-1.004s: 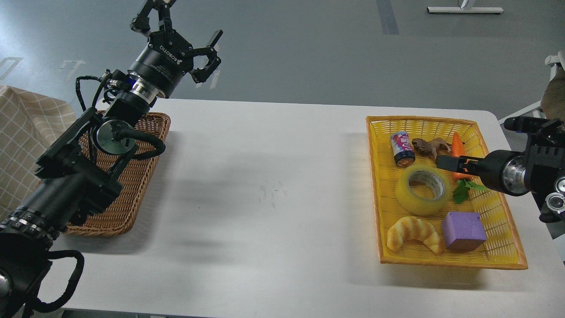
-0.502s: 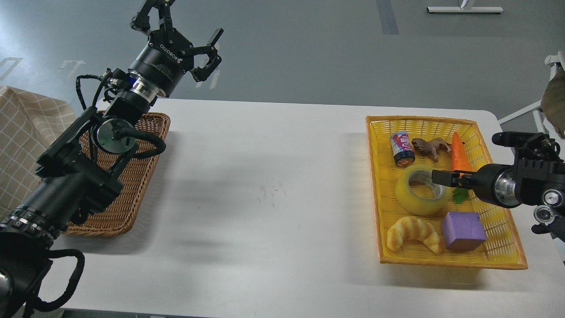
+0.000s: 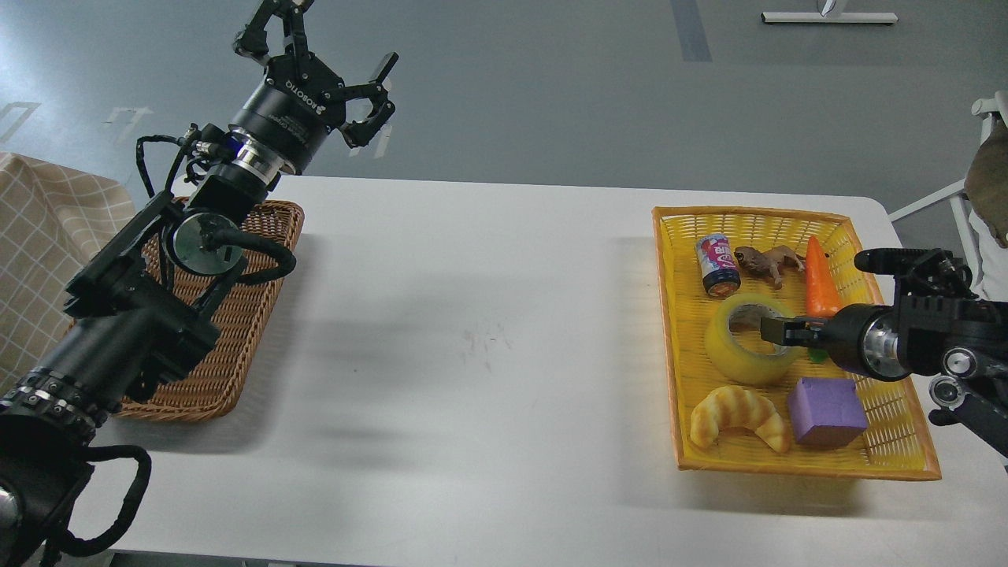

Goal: Place and transfer tape with both arms
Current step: 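Lower the right gripper into the yellow tape roll and close it, then lift the tape roll out of the tray and carry it toward the table center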

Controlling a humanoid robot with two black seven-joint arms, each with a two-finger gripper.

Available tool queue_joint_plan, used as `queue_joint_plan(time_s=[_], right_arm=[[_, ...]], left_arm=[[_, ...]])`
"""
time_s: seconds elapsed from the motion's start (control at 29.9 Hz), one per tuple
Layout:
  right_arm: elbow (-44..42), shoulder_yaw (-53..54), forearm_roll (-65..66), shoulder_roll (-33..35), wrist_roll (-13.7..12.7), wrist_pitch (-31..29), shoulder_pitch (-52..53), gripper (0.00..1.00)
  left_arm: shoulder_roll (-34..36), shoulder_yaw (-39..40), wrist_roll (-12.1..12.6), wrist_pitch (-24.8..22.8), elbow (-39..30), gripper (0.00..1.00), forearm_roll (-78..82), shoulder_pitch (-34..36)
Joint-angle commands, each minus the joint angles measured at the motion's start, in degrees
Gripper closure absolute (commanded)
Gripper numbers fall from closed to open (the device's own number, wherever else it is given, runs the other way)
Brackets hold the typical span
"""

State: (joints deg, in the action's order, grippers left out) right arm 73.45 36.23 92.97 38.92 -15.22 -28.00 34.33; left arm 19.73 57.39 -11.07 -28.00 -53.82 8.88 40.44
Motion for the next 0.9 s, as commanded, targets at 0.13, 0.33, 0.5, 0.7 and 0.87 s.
queue_joint_plan(time_s=[0.13,0.33,0.5,0.7,0.87], right_arm=[[-1.3,-0.3,0.0,-1.5,-0.2,0.0,0.4,0.41],[-1.4,-1.4,0.0,-1.8,-0.3,0.0,0.5,0.45],[-2.6,-2.3,-0.1,-1.8,-0.5,0.0,0.5,0.54],[-3.0,-2.3,-0.1,-1.9,-0.5,0.0,0.6,0.86],[-2.6,-2.3,-0.3,-1.7,-0.5,0.0,2.0,1.0]], left_arm=[[0.1,0.0,0.0,0.0,-0.1,0.02,0.0,-0.2],[0.1,0.0,0.0,0.0,0.0,0.02,0.0,-0.2],[0.1,0.0,0.0,0.0,0.1,0.02,0.0,-0.3],[0.0,0.0,0.0,0.0,0.1,0.02,0.0,-0.3],[0.0,0.0,0.0,0.0,0.1,0.02,0.0,-0.3]])
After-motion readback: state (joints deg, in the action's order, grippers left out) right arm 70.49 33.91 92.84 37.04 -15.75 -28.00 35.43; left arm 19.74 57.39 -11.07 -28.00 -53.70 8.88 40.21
